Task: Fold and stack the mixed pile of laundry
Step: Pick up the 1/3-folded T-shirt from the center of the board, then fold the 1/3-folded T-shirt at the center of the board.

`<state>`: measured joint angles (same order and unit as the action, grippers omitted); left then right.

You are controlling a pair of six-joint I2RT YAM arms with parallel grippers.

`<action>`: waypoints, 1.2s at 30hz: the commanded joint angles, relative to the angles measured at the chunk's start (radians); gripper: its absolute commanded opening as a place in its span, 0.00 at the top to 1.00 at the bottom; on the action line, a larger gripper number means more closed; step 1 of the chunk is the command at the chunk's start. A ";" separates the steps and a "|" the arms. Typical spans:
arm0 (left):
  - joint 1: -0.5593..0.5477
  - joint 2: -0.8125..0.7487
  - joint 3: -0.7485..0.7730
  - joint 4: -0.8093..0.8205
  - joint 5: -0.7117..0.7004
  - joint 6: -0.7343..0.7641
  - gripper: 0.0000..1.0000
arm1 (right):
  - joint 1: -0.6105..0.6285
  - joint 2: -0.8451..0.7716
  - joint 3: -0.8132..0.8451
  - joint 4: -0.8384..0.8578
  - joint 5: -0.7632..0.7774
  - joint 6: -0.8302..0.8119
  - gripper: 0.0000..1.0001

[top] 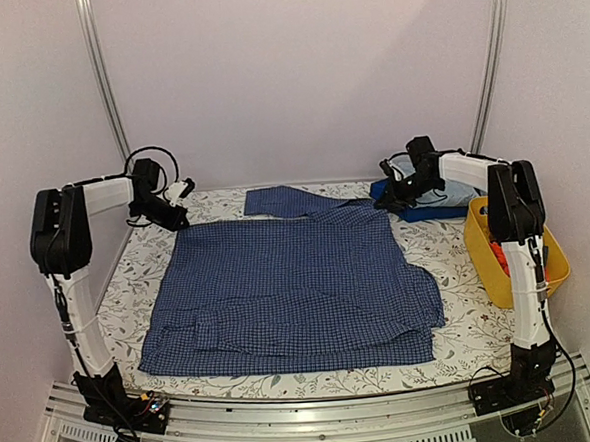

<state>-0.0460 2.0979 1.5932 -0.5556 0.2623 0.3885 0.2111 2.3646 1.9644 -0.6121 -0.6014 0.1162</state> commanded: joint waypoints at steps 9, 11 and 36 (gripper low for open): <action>-0.011 -0.194 -0.173 -0.007 -0.066 -0.016 1.00 | -0.002 -0.224 -0.255 0.100 -0.125 0.040 1.00; -0.012 -0.223 -0.208 -0.012 -0.075 -0.027 1.00 | -0.001 -0.258 -0.306 0.112 -0.134 0.043 1.00; -0.059 -0.305 -0.435 -0.018 -0.260 -0.047 1.00 | 0.095 -0.430 -0.753 0.177 -0.128 0.055 1.00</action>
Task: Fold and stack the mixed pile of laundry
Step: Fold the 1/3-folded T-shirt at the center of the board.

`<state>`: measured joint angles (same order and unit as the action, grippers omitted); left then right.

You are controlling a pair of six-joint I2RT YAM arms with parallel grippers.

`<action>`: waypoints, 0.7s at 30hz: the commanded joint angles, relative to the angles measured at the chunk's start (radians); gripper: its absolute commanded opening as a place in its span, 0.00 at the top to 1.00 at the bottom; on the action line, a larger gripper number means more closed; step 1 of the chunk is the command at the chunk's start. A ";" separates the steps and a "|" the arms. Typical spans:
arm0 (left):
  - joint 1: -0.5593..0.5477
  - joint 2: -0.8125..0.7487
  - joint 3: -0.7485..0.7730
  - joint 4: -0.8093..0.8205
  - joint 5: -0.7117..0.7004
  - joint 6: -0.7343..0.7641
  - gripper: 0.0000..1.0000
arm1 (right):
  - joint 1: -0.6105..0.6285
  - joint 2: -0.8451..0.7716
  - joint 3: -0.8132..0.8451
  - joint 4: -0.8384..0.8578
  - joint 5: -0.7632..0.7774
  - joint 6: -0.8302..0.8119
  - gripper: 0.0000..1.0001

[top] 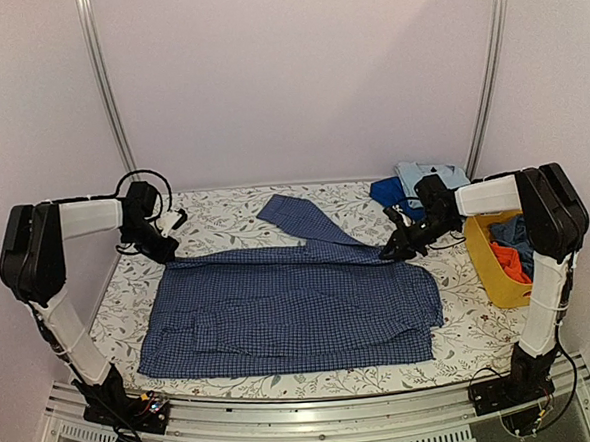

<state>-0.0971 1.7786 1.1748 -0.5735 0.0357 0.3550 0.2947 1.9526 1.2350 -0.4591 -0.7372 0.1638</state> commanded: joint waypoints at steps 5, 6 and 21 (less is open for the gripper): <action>-0.009 0.016 -0.016 -0.001 -0.033 -0.023 1.00 | 0.010 -0.009 -0.014 0.007 0.035 0.009 1.00; -0.010 0.011 -0.013 -0.002 -0.028 -0.023 1.00 | 0.010 -0.010 -0.007 0.000 0.041 0.007 1.00; -0.056 -0.027 -0.037 -0.068 -0.056 0.032 1.00 | -0.004 0.014 0.084 -0.136 0.084 -0.072 1.00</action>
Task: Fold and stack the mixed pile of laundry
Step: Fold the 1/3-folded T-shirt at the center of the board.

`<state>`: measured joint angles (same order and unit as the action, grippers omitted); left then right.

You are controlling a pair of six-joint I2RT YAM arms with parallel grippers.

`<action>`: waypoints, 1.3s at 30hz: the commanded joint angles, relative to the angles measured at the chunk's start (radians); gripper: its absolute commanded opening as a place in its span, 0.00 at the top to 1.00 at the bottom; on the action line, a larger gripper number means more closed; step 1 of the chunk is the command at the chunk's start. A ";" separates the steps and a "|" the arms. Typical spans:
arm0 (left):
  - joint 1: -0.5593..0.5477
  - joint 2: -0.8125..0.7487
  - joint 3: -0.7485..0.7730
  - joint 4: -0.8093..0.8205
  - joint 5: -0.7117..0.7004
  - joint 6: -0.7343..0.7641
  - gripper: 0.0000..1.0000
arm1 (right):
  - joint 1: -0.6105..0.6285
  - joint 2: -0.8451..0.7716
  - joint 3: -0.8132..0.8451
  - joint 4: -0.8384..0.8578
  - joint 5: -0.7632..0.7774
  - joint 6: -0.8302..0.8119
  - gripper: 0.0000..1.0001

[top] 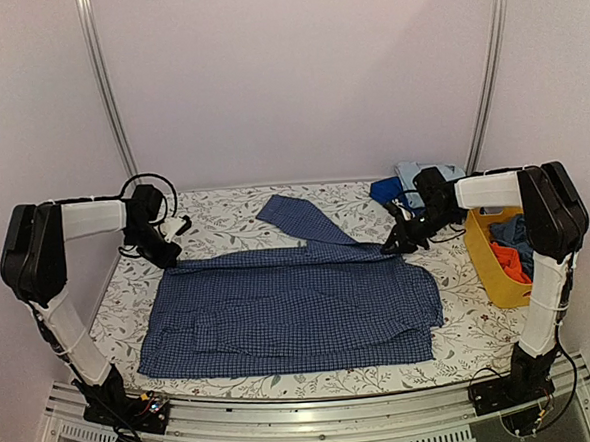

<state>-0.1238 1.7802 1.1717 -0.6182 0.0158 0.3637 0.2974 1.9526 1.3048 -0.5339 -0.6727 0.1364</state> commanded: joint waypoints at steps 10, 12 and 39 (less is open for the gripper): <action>-0.063 -0.096 -0.114 0.017 -0.120 0.013 0.88 | -0.004 0.034 -0.017 -0.074 -0.028 -0.069 1.00; -0.022 -0.124 -0.070 0.017 -0.065 -0.058 0.77 | 0.005 0.030 -0.012 -0.090 -0.044 -0.085 1.00; 0.341 -0.463 -0.422 0.362 0.631 -0.998 0.22 | -0.044 0.046 -0.035 -0.076 -0.026 -0.055 1.00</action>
<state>0.2249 1.2873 0.7803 -0.3161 0.5964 -0.5549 0.2550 1.9717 1.2682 -0.6201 -0.6838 0.0719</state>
